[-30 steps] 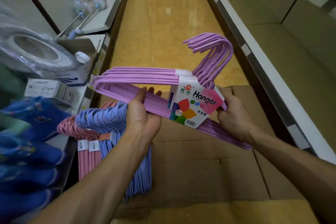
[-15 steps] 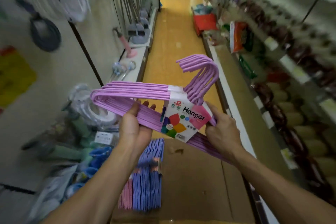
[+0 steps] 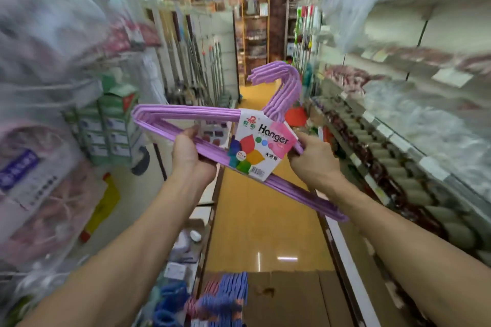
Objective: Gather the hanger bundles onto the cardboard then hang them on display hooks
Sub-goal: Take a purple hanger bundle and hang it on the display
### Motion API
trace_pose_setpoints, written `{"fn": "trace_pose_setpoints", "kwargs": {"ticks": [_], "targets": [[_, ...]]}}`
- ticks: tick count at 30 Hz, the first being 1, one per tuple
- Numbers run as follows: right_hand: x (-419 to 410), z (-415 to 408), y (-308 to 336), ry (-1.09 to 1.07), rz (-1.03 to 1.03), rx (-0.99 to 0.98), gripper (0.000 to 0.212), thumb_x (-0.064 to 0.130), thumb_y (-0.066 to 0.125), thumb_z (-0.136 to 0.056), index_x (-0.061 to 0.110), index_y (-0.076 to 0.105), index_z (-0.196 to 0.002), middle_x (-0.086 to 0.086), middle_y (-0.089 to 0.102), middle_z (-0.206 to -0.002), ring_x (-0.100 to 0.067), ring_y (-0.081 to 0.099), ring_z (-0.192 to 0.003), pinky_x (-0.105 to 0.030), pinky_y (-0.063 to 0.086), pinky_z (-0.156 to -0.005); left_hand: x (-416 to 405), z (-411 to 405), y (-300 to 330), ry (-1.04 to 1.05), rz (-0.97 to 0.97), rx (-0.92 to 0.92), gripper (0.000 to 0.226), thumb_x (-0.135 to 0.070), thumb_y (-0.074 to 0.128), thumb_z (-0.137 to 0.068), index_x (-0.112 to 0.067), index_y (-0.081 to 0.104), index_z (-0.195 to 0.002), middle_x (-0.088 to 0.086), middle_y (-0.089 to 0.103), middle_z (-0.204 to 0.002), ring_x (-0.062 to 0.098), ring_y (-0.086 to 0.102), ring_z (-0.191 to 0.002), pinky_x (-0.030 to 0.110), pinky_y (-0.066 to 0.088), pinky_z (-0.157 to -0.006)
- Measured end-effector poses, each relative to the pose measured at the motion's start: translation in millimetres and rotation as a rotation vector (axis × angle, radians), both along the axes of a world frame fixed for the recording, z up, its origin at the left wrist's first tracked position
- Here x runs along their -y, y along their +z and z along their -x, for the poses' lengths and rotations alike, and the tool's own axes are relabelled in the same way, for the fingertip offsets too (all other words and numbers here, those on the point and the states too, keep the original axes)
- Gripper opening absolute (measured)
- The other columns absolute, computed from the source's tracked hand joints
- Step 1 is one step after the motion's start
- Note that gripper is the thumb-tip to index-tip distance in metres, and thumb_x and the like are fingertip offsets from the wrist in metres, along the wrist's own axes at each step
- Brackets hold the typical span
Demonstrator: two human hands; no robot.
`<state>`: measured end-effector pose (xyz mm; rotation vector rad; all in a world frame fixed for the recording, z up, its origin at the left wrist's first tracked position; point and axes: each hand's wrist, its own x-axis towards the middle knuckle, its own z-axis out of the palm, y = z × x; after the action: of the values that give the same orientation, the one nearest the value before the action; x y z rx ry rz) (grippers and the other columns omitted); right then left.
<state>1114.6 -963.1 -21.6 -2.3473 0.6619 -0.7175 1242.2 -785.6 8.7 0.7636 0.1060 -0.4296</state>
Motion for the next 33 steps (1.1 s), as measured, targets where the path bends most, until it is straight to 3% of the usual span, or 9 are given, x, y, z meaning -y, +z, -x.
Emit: {"fn": "trace_pose_setpoints", "kwargs": {"ticks": [3, 7, 9, 12, 18, 21, 24, 27, 33], "targets": [[-8, 21, 27, 0.037, 0.022, 0.036, 0.024, 0.021, 0.053, -0.092, 0.036, 0.067, -0.105, -0.002, 0.071, -0.087, -0.030, 0.064, -0.086, -0.047, 0.055, -0.069, -12, 29, 30, 0.011, 0.010, -0.013, 0.015, -0.013, 0.052, -0.094, -0.014, 0.051, -0.079, 0.004, 0.057, -0.051, 0.023, 0.055, -0.065, 0.035, 0.050, -0.069], [-15, 41, 49, 0.067, 0.056, 0.038, 0.030, 0.020, 0.055, -0.090, 0.046, 0.057, -0.075, 0.004, 0.065, -0.077, -0.031, 0.061, -0.082, -0.046, 0.054, -0.069, -26, 59, 47, 0.091, -0.001, -0.028, 0.004, -0.009, 0.050, -0.094, -0.010, 0.053, -0.092, 0.007, 0.055, -0.075, 0.026, 0.058, -0.081, 0.041, 0.054, -0.086], [-20, 49, 59, 0.105, 0.070, 0.058, 0.033, 0.020, 0.056, -0.089, 0.048, 0.056, -0.072, 0.008, 0.064, -0.075, -0.030, 0.060, -0.080, -0.044, 0.053, -0.068, -34, 75, 55, 0.118, -0.005, -0.016, 0.004, -0.008, 0.048, -0.094, -0.011, 0.051, -0.091, 0.006, 0.051, -0.077, 0.024, 0.055, -0.081, 0.040, 0.052, -0.077], [-25, 58, 71, 0.203, 0.090, 0.082, 0.023, 0.025, 0.059, -0.089, 0.047, 0.066, -0.092, 0.006, 0.071, -0.087, -0.029, 0.063, -0.084, -0.043, 0.054, -0.069, -46, 99, 66, 0.193, 0.007, 0.005, 0.010, -0.009, 0.048, -0.095, -0.012, 0.048, -0.085, 0.005, 0.049, -0.074, 0.023, 0.053, -0.078, 0.039, 0.048, -0.071], [-49, 77, 94, 0.382, 0.098, 0.134, 0.035, 0.036, 0.059, -0.087, 0.043, 0.063, -0.122, 0.011, 0.071, -0.102, -0.023, 0.062, -0.097, -0.047, 0.053, -0.082, -78, 149, 74, 0.367, 0.054, 0.086, 0.007, -0.011, 0.051, -0.089, -0.013, 0.052, -0.083, 0.010, 0.057, -0.081, 0.026, 0.058, -0.085, 0.046, 0.044, -0.105], [-68, 84, 94, 0.488, 0.105, 0.169, 0.047, 0.036, 0.054, -0.081, 0.044, 0.056, -0.127, 0.007, 0.074, -0.106, -0.027, 0.066, -0.097, -0.049, 0.055, -0.077, -100, 183, 75, 0.504, 0.063, 0.126, 0.017, -0.003, 0.048, -0.088, -0.013, 0.050, -0.074, 0.007, 0.058, -0.061, 0.024, 0.057, -0.068, 0.041, 0.052, -0.089], [-93, 90, 90, 0.607, 0.096, 0.189, 0.044, 0.031, 0.057, -0.085, 0.040, 0.057, -0.129, 0.003, 0.074, -0.111, -0.029, 0.066, -0.099, -0.042, 0.053, -0.076, -129, 212, 71, 0.623, 0.060, 0.149, 0.013, 0.001, 0.047, -0.083, -0.012, 0.051, -0.083, 0.008, 0.054, -0.069, 0.024, 0.057, -0.062, 0.032, 0.055, -0.064], [-125, 95, 88, 0.718, 0.069, 0.186, 0.039, 0.026, 0.061, -0.090, 0.034, 0.063, -0.128, -0.001, 0.074, -0.112, -0.031, 0.064, -0.102, -0.034, 0.042, -0.071, -158, 243, 72, 0.757, 0.040, 0.176, 0.018, 0.005, 0.044, -0.085, -0.012, 0.050, -0.083, 0.008, 0.054, -0.070, 0.024, 0.057, -0.064, 0.033, 0.054, -0.066], [-202, 115, 97, 0.926, -0.013, 0.221, 0.038, 0.033, 0.060, -0.085, 0.039, 0.063, -0.122, 0.004, 0.075, -0.102, -0.028, 0.067, -0.098, -0.045, 0.054, -0.082, -220, 307, 88, 1.025, -0.010, 0.224, 0.019, 0.006, 0.045, -0.087, -0.010, 0.051, -0.096, 0.009, 0.051, -0.070, 0.025, 0.055, -0.063, 0.036, 0.053, -0.070]]}}
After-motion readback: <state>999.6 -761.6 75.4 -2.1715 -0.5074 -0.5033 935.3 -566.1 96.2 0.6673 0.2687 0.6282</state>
